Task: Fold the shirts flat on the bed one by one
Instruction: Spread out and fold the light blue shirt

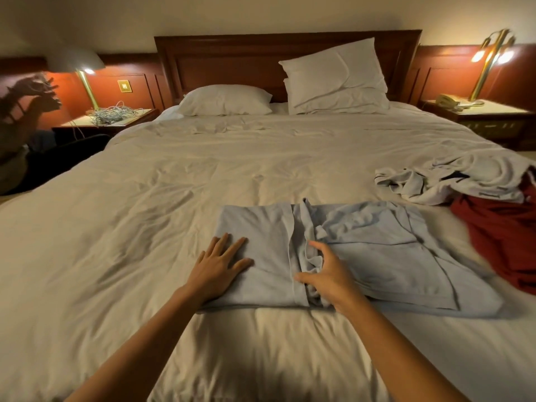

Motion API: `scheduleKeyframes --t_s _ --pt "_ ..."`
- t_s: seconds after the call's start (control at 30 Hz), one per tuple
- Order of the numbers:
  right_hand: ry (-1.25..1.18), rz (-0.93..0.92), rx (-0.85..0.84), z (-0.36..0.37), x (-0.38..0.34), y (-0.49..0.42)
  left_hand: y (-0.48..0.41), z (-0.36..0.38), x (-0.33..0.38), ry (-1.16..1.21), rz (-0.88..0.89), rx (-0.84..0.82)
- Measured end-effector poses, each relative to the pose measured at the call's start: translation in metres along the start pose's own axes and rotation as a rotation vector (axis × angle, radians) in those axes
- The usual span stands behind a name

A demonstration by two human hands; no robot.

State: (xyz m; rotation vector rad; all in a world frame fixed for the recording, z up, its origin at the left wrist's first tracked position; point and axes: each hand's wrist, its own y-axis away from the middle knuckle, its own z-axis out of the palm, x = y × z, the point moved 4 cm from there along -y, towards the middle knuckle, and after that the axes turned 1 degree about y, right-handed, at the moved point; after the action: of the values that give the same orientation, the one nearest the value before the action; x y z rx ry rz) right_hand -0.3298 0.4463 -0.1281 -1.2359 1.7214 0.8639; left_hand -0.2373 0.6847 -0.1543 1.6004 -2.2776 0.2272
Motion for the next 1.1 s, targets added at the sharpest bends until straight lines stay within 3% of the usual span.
scheduleKeyframes --t_s 0.13,0.23,0.37,0.5,0.7,0.93,1.1 --pt "0.498 -0.121 0.059 -0.008 -0.011 0.008 0.003 -0.001 -0.006 -0.031 0.012 -0.021" --pt "0.747 -0.171 0.213 -0.014 -0.027 0.004 0.006 -0.006 -0.011 0.06 -0.007 0.039" --pt "0.544 -0.188 0.193 -0.009 -0.042 -0.033 0.004 -0.024 -0.03 0.308 -0.105 0.156" --pt "0.667 -0.168 0.04 0.019 -0.033 -0.085 -0.019 -0.031 -0.033 0.221 -0.155 0.085" --pt "0.819 -0.212 -0.059 0.044 -0.014 -0.144 -0.07 -0.004 -0.03 -0.009 -0.159 -0.023" --pt "0.875 -0.094 0.11 0.044 -0.01 -0.189 -0.124 -0.001 -0.046 0.004 -0.149 0.101" --pt "0.747 -0.214 0.277 0.035 -0.018 -0.201 -0.141 -0.015 -0.057 0.123 -0.15 0.332"
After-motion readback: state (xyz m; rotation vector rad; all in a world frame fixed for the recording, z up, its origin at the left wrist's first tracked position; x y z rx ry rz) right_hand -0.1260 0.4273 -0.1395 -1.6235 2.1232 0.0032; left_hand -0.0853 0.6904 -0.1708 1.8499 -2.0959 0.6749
